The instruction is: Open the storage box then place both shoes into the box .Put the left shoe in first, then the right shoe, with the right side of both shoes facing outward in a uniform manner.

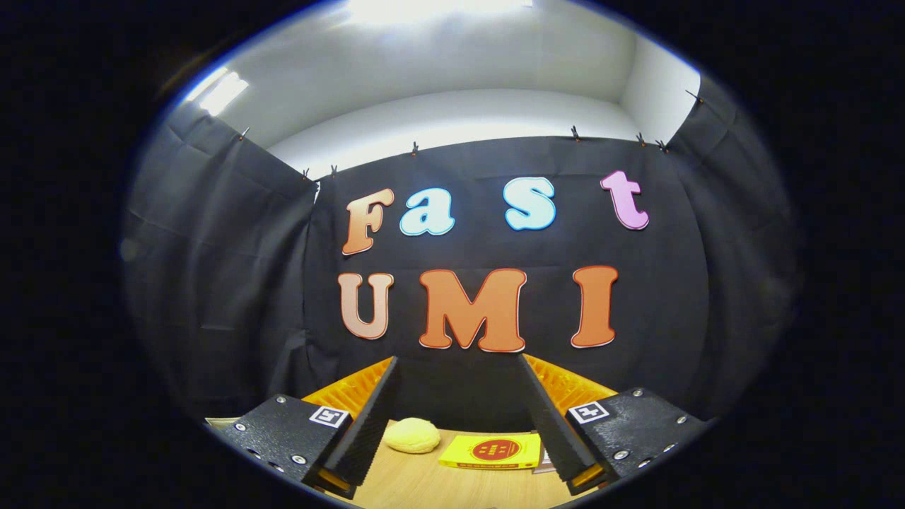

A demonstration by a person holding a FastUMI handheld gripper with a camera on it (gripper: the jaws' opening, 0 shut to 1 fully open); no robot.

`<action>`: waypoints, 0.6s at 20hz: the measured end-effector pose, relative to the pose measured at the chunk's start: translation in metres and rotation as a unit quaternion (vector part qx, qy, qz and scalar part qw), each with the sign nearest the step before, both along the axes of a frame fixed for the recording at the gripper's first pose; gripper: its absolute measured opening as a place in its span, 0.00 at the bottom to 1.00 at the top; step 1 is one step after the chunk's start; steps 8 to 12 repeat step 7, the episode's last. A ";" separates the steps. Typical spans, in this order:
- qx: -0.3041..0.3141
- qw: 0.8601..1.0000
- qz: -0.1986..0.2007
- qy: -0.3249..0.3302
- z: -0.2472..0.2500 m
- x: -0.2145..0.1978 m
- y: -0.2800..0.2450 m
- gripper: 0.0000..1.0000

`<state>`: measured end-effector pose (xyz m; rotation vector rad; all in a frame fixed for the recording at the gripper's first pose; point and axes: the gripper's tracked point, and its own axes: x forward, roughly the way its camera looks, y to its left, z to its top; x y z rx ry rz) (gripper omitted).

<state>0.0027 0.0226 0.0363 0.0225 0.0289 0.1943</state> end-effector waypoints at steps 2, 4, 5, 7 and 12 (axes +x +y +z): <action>-0.012 1.000 -0.004 0.003 -0.004 0.000 0.005 0.97; -0.011 1.000 -0.002 0.010 -0.006 0.000 0.012 0.97; -0.008 1.000 -0.002 0.011 -0.007 0.001 0.013 0.98; -0.002 1.000 -0.002 0.014 -0.007 0.002 0.017 0.98; -0.002 1.000 -0.002 0.014 -0.007 0.002 0.017 0.98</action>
